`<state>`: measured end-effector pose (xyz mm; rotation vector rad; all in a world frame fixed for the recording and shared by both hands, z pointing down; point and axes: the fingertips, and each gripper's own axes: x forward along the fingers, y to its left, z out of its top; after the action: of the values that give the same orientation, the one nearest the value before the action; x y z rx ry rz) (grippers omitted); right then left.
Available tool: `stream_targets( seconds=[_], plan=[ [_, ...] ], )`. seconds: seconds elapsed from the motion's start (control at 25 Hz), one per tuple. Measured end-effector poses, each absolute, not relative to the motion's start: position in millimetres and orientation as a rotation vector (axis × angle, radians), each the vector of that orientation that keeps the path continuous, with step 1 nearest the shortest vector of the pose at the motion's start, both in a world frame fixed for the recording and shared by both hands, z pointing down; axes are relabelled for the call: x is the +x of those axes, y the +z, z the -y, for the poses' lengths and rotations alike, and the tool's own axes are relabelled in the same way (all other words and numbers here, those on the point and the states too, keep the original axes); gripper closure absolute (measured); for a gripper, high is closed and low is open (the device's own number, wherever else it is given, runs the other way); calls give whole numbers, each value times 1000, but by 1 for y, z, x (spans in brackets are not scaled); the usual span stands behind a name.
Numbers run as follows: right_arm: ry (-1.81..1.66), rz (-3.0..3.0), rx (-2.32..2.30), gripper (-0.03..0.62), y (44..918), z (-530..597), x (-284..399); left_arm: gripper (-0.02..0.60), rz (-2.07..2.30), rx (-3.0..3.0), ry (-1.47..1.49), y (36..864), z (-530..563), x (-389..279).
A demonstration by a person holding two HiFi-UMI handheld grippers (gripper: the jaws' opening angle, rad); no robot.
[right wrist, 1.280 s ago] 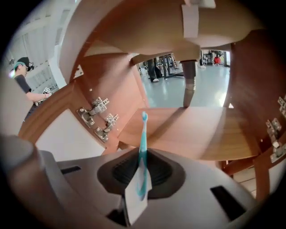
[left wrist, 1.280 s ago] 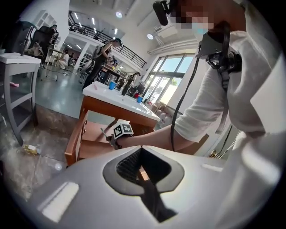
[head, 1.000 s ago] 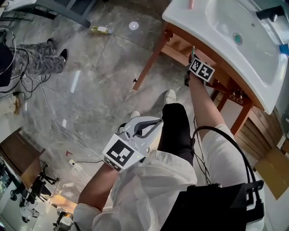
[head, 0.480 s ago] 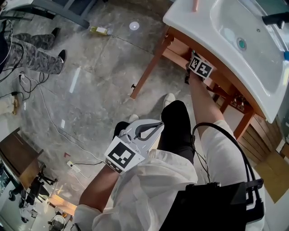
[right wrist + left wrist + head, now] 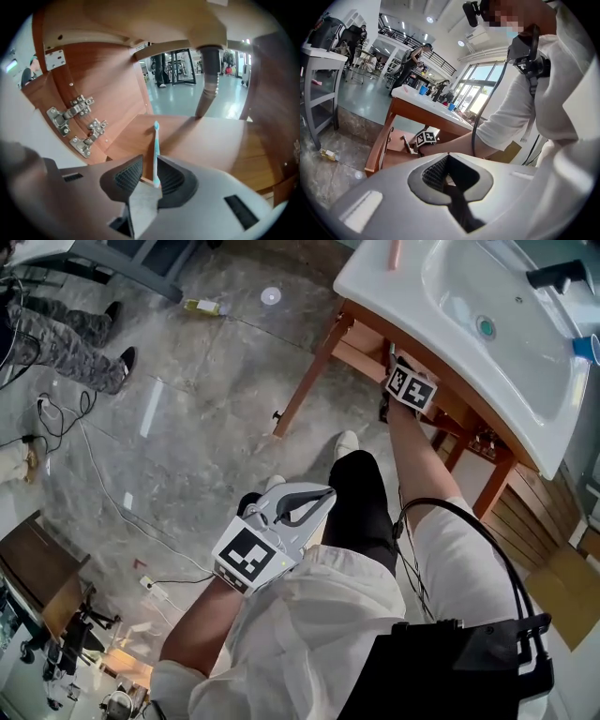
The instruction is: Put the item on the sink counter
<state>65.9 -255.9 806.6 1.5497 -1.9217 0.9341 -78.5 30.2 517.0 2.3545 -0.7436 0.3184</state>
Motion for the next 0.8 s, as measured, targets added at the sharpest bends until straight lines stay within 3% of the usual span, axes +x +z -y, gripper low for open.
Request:
stream_targets(
  seconds=[0.52,0.8],
  plan=[
    [1086,1996,1469,576,632,113,54,576,677,2460,318,385,-68,-106],
    [853,2185,1278,582,507,30,22,577,648,2517,309,345,-93,-124]
  ],
)
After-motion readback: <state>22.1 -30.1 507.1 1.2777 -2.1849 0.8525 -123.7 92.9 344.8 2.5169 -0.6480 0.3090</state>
